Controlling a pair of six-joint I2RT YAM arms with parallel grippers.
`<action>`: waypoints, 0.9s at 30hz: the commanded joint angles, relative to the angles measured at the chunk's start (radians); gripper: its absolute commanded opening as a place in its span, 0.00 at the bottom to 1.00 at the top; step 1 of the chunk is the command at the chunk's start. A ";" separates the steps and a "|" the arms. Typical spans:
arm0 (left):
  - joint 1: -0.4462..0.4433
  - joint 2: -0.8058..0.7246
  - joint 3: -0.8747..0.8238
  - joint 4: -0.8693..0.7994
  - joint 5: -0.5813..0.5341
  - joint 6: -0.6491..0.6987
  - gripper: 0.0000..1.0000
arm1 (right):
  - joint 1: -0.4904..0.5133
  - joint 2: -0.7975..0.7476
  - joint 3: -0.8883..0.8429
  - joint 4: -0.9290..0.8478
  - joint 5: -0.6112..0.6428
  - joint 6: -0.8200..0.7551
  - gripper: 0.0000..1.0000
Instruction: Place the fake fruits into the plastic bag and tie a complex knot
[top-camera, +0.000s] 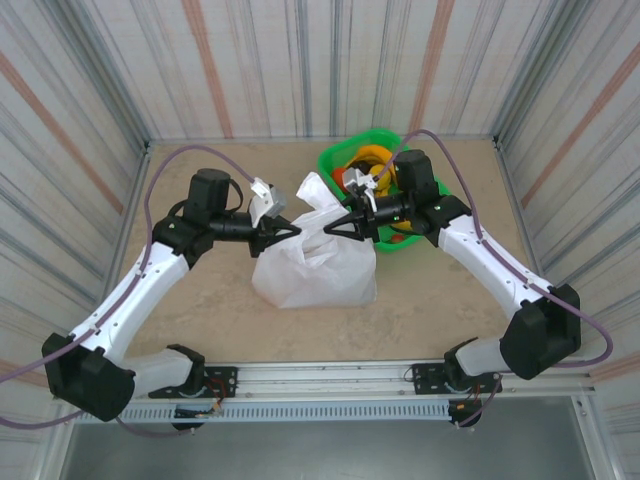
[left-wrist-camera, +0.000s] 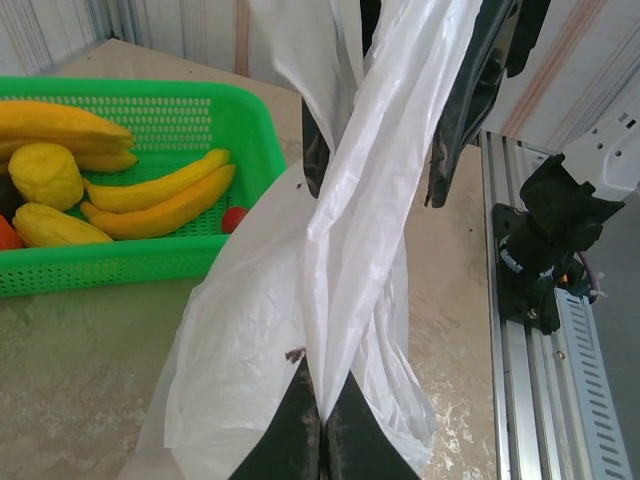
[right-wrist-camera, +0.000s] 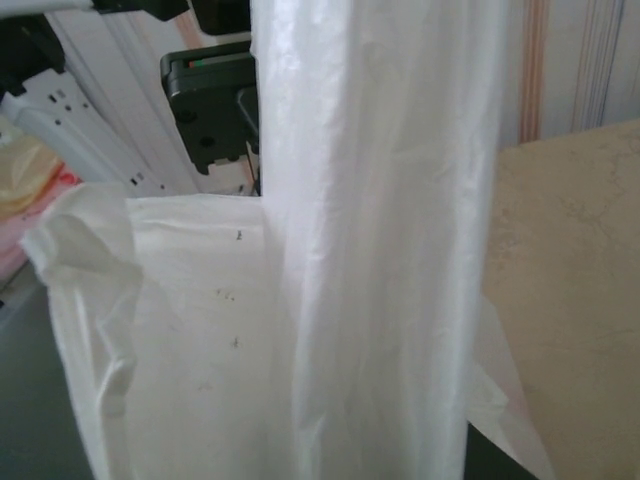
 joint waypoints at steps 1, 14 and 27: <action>-0.004 -0.003 0.035 -0.015 -0.008 0.022 0.00 | 0.008 0.013 0.034 -0.020 0.018 -0.004 0.20; 0.059 -0.030 0.029 0.060 0.023 -0.072 0.42 | 0.034 0.012 0.042 -0.033 0.101 -0.029 0.00; 0.145 0.107 0.113 0.229 -0.069 -0.452 0.56 | 0.053 0.012 0.041 -0.028 0.110 -0.050 0.00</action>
